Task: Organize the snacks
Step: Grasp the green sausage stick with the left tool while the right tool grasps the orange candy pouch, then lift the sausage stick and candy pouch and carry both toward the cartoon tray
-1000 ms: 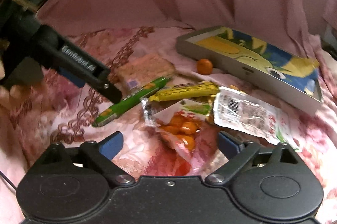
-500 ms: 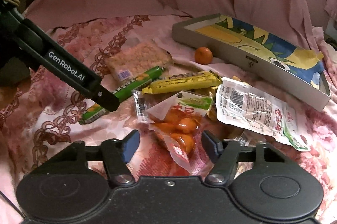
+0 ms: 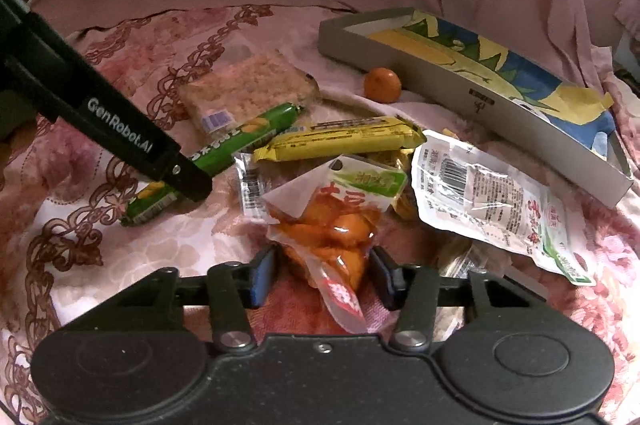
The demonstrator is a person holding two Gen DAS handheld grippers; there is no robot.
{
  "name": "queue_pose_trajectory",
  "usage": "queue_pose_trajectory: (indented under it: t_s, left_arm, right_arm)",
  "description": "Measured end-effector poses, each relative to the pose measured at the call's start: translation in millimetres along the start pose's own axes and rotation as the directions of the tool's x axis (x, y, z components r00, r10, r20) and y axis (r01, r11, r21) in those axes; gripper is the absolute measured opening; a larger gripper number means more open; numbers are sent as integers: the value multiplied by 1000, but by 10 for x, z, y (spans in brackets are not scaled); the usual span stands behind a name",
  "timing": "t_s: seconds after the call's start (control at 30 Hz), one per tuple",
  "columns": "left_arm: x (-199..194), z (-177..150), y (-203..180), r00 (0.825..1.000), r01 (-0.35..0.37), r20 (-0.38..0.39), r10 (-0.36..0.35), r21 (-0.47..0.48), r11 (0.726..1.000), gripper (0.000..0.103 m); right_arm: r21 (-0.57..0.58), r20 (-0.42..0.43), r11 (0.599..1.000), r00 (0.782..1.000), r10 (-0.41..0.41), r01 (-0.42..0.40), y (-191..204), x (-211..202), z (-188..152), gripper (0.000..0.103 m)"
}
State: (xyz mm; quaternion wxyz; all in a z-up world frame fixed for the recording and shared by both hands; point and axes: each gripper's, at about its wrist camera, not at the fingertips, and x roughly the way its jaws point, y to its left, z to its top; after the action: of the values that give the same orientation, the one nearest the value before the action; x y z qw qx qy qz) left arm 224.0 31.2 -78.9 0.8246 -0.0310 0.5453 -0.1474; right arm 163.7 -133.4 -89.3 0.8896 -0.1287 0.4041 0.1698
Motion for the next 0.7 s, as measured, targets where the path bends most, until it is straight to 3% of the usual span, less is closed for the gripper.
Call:
queue_pose_trajectory:
  t_s: [0.03,0.23,0.37,0.7]
  left_arm:
    - [-3,-1,-2,1000,12,1,-12,-3,1000,22]
    - [-38,-15,-35,999,36,-7,-36,-14,999,19]
    - [-99,-42,-24,997,75,-6,-75,-54,996,18]
    - [-271,-83,-18,994,98,46,-94,-73,993,18]
  right_arm:
    - [8,0,1000,1000,-4,4,4,-7,4,50]
    - [-52,19,997,999,-49,50,125,-83,-27,49]
    - [-99,49,992,996,-73,78,197,-156,-37,47]
    - [-221,113,963,985,-130,152,374,-261,-106,46]
